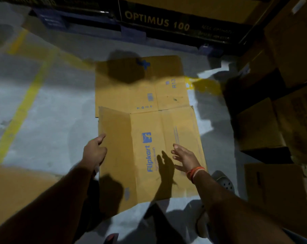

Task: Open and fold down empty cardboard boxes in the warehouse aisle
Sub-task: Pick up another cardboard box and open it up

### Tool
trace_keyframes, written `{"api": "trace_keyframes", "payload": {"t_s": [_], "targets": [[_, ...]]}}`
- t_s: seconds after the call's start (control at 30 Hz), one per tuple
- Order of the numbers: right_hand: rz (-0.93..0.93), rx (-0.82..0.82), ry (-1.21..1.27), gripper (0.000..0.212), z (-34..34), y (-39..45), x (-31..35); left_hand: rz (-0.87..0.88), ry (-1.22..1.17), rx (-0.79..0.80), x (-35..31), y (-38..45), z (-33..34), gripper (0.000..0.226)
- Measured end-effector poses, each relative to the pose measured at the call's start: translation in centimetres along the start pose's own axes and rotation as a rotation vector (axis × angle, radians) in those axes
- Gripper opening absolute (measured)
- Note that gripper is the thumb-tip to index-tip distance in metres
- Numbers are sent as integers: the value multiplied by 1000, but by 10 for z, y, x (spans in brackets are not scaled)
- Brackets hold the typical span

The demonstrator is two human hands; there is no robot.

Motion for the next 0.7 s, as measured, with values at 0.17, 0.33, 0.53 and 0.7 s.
{"api": "trace_keyframes", "payload": {"t_s": [0.17, 0.33, 0.53, 0.7], "targets": [[-186, -216, -211, 40, -33, 78, 12, 65, -5, -36, -4, 34, 17, 65], [-332, -425, -721, 60, -73, 128, 23, 129, 3, -61, -15, 52, 39, 63], [-388, -282, -891, 85, -74, 155, 20, 109, 68, -104, 5, 65, 41, 65], [-427, -260, -911, 99, -70, 147, 12, 105, 91, -97, 9, 69, 40, 64]]}}
Point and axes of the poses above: each hand's wrist, its own y-axis towards the middle knuckle, its own z-axis out of the palm, x = y × z, the point moved 9 cm from there along y, towards the middle knuckle, and after that the axes turned 15 degrees about -x, right-handed, at the moved point
